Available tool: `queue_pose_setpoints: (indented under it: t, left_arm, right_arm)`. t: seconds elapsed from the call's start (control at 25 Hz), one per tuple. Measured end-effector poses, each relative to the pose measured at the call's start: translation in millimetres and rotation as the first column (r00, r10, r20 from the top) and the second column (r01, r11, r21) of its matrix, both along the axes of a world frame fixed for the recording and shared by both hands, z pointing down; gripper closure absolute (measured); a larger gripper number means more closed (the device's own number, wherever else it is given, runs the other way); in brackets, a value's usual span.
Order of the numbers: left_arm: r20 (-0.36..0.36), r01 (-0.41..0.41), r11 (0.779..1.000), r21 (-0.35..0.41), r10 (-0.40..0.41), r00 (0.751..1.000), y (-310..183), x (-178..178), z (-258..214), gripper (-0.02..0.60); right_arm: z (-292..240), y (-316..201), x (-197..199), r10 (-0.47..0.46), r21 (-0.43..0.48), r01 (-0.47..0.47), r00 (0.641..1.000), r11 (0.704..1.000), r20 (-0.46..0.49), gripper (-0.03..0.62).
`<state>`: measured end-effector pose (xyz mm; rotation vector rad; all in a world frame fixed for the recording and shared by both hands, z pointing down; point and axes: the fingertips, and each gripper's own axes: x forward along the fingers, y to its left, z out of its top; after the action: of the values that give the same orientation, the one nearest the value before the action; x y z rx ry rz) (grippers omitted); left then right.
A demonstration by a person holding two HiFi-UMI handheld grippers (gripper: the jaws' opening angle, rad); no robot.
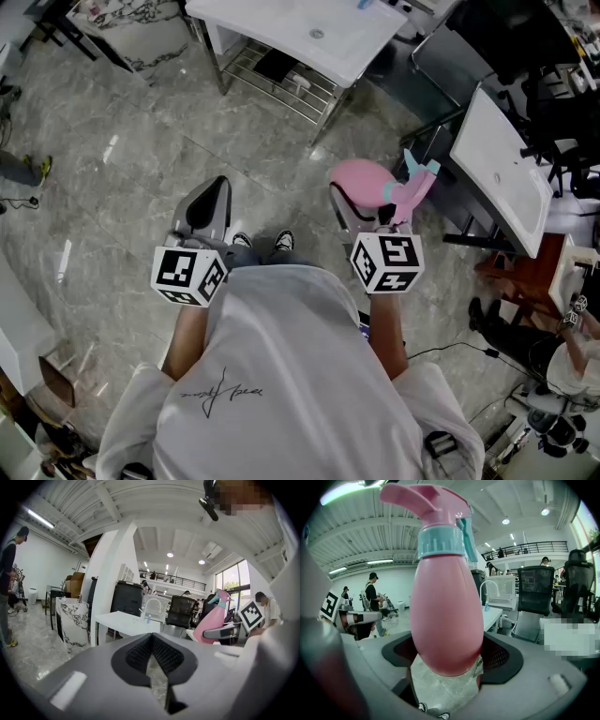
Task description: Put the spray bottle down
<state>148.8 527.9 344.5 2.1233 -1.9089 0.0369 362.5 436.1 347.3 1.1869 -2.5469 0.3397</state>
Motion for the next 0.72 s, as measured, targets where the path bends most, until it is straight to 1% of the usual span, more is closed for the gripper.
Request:
queue_pose_setpoints:
  t: [0.2,0.4,0.48,0.6,0.72]
  left_arm:
    - [0.0,-0.004,1.0,-0.013,0.004,1.0,-5,1,6,0.554]
    - [0.014,0.002,1.0,-0.023,-0.002,1.0,-10,3,6,0.554]
    - [0.023,0.019,1.0,-0.022,-0.019,1.0,-11,2,2,0.554]
    - [0.014,0.063,0.998,-0.022,-0.063,0.998,-13,-8,-2,0.554]
    - [0.003,0.076,0.997,-0.028,-0.076,0.997,-13,-10,0,0.554]
  right_arm:
    - [8,-1,-3,-0.017,-0.01,0.017,1.0,1.0,0.004,0.198]
    - [8,-6,3,-0.019,-0.019,0.021,0.997,1.0,0.077,0.197]
    - [9,-9,5,-0.027,-0.027,0.03,0.996,0.999,0.087,0.197]
    - [16,-15,2,-0.047,-0.033,0.049,0.997,0.998,0.066,0.197]
    - [19,-19,-5,-0.061,-0.039,0.064,0.996,0.997,0.072,0.197]
